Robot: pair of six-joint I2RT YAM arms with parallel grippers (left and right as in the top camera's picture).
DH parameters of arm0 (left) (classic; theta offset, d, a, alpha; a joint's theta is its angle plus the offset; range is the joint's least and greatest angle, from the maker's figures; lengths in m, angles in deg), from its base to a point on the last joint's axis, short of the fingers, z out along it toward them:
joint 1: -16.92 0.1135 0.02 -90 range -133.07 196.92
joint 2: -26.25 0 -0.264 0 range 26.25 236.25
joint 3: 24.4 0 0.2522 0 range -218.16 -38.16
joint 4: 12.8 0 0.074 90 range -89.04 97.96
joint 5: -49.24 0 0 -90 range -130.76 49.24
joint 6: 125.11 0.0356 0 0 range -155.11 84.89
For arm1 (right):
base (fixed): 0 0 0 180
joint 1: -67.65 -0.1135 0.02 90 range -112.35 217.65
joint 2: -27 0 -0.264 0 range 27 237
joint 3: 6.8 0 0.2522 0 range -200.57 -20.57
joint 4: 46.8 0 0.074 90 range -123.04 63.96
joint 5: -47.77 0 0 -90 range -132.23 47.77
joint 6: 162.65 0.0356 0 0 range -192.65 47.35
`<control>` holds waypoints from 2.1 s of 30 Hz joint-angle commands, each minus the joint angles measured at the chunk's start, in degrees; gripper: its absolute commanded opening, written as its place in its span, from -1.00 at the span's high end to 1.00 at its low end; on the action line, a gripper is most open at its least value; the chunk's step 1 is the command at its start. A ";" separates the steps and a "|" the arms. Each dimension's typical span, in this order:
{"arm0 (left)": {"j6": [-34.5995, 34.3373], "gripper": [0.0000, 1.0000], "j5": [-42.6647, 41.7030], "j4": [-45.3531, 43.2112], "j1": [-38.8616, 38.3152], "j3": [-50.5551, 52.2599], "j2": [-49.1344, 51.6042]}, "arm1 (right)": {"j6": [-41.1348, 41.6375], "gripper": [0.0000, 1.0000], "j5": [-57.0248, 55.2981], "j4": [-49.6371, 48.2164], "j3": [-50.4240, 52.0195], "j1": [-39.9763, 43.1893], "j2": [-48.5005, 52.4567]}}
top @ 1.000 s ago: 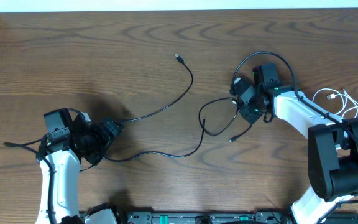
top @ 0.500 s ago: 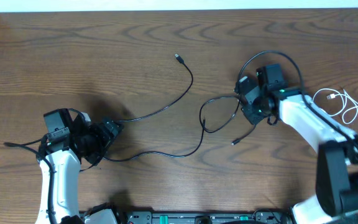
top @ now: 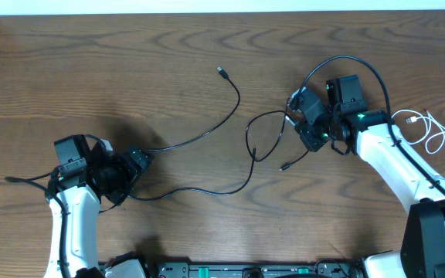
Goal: Untangle cables
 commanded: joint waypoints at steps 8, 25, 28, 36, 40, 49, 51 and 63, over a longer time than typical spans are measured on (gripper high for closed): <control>0.94 -0.96 -0.70 0.22 0.04 -1.07 -0.11 | 16.57 0.96 9.66 -2.05 0.17 -0.15 0.02; 0.94 -0.96 -0.70 0.22 0.04 -1.07 -0.11 | 34.56 0.41 15.80 -20.15 10.95 -0.09 0.07; 0.94 -0.96 -0.70 0.22 0.04 -1.07 -0.11 | 34.53 0.17 19.85 -22.01 11.41 -0.09 0.07; 0.94 -0.96 -0.70 0.22 0.04 -1.07 -0.11 | 35.19 -0.35 22.16 -22.25 11.61 -0.17 0.07; 0.94 -0.96 -0.70 0.22 0.04 -1.07 -0.11 | 35.19 -0.54 21.99 -22.10 11.89 -0.37 0.07; 0.94 -0.96 -0.70 0.22 0.04 -1.07 -0.11 | 35.21 -0.21 21.62 -22.75 12.00 -2.54 0.07; 0.94 -0.96 -0.70 0.22 0.04 -1.07 -0.11 | 36.13 -0.14 19.91 -22.73 12.00 -3.45 0.07; 0.94 -0.96 -0.72 0.22 0.04 -1.07 -0.11 | 37.79 0.56 3.72 -22.40 12.00 -7.63 0.07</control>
